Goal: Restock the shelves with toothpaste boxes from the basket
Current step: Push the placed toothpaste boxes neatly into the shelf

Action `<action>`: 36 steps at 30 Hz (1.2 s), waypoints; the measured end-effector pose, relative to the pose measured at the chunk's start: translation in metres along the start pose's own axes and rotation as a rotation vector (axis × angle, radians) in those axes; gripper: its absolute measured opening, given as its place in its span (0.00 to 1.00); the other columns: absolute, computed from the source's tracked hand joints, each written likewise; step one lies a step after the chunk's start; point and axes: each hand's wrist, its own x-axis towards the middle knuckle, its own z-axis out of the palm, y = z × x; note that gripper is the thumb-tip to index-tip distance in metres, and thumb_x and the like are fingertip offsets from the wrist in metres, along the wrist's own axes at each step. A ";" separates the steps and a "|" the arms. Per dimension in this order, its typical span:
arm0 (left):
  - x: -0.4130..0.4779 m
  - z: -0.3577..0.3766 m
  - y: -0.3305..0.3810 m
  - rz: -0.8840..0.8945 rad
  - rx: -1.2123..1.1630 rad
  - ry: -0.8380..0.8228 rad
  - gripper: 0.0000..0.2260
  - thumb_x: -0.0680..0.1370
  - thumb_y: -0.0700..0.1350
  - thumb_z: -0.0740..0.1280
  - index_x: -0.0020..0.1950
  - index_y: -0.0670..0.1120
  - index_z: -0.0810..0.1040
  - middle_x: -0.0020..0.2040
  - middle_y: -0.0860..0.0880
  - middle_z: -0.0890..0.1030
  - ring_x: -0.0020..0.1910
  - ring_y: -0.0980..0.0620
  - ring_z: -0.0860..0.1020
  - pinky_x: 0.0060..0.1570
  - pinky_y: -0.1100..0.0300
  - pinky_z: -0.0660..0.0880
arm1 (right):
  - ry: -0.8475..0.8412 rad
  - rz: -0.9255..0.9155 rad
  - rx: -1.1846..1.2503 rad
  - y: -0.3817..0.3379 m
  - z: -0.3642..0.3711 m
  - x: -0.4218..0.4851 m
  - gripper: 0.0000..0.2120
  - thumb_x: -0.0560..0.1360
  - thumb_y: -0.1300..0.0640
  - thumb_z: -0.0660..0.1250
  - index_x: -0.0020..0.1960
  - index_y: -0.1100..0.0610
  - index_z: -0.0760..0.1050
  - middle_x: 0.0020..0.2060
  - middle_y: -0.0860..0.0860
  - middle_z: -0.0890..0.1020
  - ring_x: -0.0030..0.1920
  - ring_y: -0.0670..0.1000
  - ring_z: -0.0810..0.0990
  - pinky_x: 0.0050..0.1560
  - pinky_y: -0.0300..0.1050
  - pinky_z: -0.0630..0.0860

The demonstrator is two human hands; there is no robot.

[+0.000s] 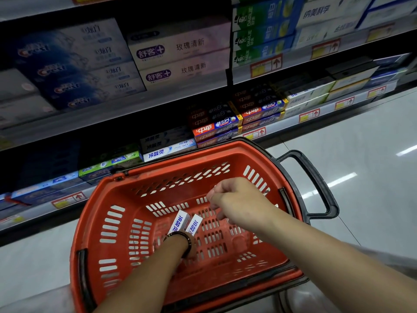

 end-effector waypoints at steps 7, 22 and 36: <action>-0.005 -0.003 -0.002 0.121 0.114 0.065 0.24 0.81 0.57 0.65 0.73 0.46 0.75 0.71 0.41 0.75 0.69 0.40 0.74 0.68 0.46 0.75 | -0.019 0.002 0.012 0.000 -0.002 0.000 0.07 0.81 0.53 0.67 0.51 0.53 0.83 0.45 0.50 0.88 0.45 0.50 0.88 0.47 0.51 0.84; -0.046 -0.035 -0.033 0.218 -0.491 0.156 0.25 0.77 0.51 0.77 0.73 0.51 0.78 0.73 0.51 0.78 0.69 0.55 0.77 0.72 0.57 0.71 | 0.001 -0.021 -0.011 -0.002 -0.010 0.001 0.07 0.80 0.54 0.68 0.47 0.52 0.84 0.43 0.51 0.89 0.46 0.54 0.88 0.53 0.57 0.84; -0.149 -0.056 -0.040 0.216 -1.129 0.091 0.17 0.77 0.35 0.73 0.63 0.51 0.84 0.56 0.46 0.87 0.57 0.44 0.86 0.58 0.47 0.82 | -0.019 -0.055 -0.079 0.004 -0.009 -0.010 0.06 0.80 0.54 0.69 0.47 0.52 0.84 0.46 0.49 0.87 0.48 0.54 0.87 0.47 0.54 0.82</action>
